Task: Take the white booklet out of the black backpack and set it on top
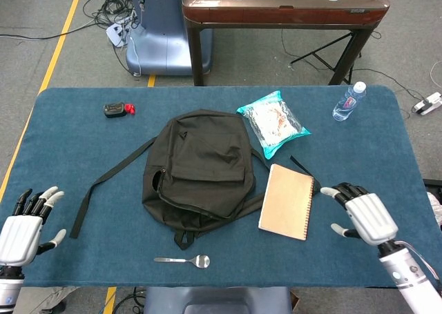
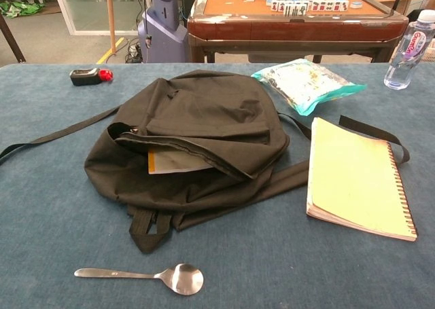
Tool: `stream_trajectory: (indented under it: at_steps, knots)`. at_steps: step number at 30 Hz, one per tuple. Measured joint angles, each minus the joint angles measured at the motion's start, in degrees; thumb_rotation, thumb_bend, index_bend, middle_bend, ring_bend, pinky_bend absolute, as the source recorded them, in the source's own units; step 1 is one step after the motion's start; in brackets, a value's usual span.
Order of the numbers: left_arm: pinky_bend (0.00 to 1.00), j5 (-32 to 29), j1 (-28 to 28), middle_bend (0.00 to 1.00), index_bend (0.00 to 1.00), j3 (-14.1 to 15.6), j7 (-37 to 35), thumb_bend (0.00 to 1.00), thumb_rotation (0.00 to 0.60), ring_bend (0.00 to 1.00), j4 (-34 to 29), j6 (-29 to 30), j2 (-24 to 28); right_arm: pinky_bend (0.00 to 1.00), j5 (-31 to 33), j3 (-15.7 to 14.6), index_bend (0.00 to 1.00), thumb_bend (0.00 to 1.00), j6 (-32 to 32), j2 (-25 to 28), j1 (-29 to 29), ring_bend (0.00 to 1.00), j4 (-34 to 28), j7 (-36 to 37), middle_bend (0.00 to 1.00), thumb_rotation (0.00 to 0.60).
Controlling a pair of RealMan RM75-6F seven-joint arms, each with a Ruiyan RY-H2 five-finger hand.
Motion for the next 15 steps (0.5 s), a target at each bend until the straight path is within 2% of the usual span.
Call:
stream_trajectory:
  at_steps: [8, 15]
  knots:
    - [0.04, 0.4, 0.2, 0.12, 0.19, 0.1, 0.3, 0.26, 0.600, 0.14, -0.3, 0.5, 0.1, 0.32, 0.1, 2.5, 0.25, 0.08, -12.2, -1.7, 10.1, 0.22, -2.9, 0.2, 0.30, 0.600]
    - [0.04, 0.9, 0.6, 0.12, 0.19, 0.2, 0.5, 0.26, 0.600, 0.14, -0.5, 1.2, 0.4, 0.32, 5.9, 6.2, 0.25, 0.03, -24.2, -8.3, 20.8, 0.23, -2.4, -2.6, 0.28, 0.600]
